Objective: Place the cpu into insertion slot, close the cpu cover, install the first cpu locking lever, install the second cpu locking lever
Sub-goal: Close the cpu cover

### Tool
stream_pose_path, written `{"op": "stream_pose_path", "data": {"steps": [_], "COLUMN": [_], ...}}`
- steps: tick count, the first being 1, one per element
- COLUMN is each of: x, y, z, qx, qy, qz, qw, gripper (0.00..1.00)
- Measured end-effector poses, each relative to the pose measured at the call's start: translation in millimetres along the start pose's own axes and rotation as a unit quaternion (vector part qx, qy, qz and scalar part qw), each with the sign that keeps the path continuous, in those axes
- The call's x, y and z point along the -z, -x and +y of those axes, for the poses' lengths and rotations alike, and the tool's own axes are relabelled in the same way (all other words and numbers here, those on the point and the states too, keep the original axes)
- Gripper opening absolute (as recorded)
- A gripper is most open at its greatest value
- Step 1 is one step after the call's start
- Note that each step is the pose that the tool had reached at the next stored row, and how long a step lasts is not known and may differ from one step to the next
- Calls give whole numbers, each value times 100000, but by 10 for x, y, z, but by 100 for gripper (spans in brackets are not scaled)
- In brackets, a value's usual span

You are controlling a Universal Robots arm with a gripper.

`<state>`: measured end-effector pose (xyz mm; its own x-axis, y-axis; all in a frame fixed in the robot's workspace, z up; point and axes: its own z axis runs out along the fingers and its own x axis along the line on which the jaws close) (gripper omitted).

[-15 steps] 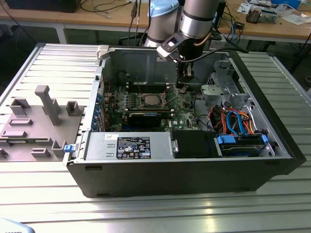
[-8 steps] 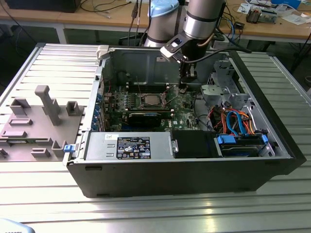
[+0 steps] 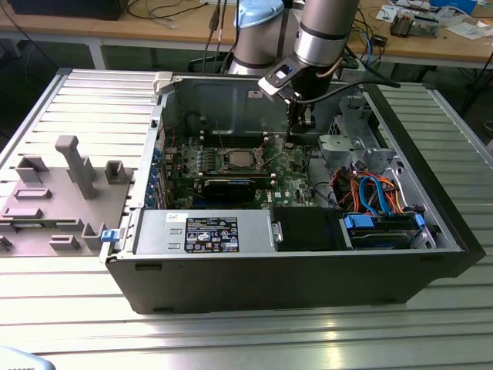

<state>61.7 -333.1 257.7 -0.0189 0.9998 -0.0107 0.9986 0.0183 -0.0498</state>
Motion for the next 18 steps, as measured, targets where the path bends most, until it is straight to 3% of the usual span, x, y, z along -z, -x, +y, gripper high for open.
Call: {"op": "stream_pose_path", "data": {"steps": [4, 6, 10, 18], "x": [-75, -80, -89, -98], "y": [-5, -5, -8, -12], "z": [1, -11, -173, -361], "qx": [3, 7, 2, 5], "qy": [-48, -50, -40, -33], "qz": [5, -4, 3, 5], "qw": [100000, 100000, 100000, 100000], "gripper": [11, 11, 11, 11]}}
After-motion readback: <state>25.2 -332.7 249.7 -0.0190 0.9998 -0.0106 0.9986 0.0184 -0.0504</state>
